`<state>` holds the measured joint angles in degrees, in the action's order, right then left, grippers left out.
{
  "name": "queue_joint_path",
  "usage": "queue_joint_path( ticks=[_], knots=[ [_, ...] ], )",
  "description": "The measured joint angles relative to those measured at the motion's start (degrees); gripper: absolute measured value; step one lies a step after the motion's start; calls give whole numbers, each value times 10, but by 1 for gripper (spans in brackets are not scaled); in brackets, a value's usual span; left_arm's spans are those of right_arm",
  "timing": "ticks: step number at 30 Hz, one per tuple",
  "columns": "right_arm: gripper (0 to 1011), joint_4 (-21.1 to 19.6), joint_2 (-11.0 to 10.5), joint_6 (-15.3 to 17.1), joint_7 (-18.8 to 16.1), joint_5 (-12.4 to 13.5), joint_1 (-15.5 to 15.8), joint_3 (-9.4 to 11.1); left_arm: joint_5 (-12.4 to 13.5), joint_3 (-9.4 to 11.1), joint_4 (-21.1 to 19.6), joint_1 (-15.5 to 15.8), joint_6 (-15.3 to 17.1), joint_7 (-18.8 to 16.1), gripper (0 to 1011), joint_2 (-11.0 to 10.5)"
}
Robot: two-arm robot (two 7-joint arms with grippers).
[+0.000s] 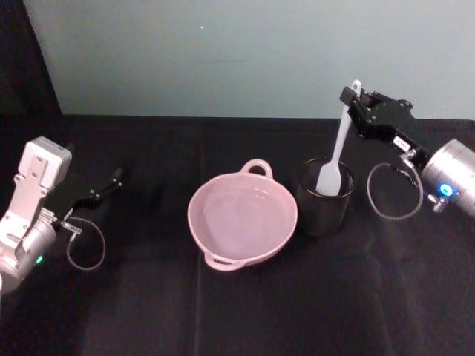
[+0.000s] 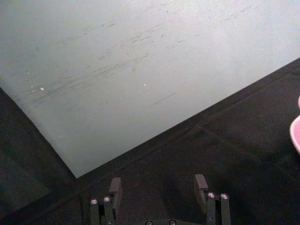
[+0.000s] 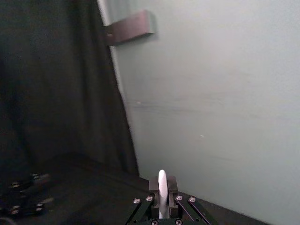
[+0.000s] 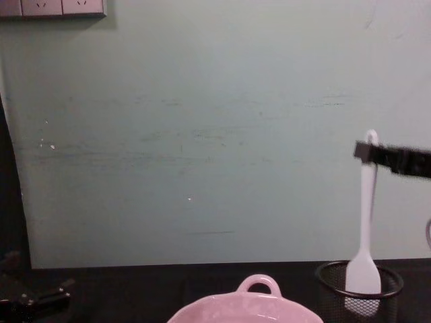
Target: Use the one hand to pick up the spoon and stir the clear water in the bowl.
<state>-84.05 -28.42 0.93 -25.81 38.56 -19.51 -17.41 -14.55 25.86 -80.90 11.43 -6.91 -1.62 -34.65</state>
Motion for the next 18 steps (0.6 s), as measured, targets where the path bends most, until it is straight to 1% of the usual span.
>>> queue_joint_path(
  ticks=[2,3,6,7,10,11,12,18],
  knots=[
    [109,-13,-6,11,-7,0,-3,-1,0,0,0,0,0,0,1011,0],
    [109,-26,-12,21,-14,3,-6,-2,0,0,0,0,0,0,1011,0],
    [109,-41,-22,35,-23,8,-11,-4,0,0,0,0,0,0,1011,0],
    [109,-51,-28,44,-28,13,-15,-5,0,0,0,0,0,0,1011,0],
    [109,-63,-37,56,-33,20,-21,-6,0,0,0,0,0,0,1011,0],
    [109,-70,-43,63,-36,25,-26,-8,0,0,0,0,0,0,1011,0],
    [110,-74,-48,69,-38,29,-31,-9,0,0,0,0,0,0,1011,0],
    [109,-80,-58,82,-40,42,-43,-12,0,0,0,0,0,0,1011,0]
  ],
)
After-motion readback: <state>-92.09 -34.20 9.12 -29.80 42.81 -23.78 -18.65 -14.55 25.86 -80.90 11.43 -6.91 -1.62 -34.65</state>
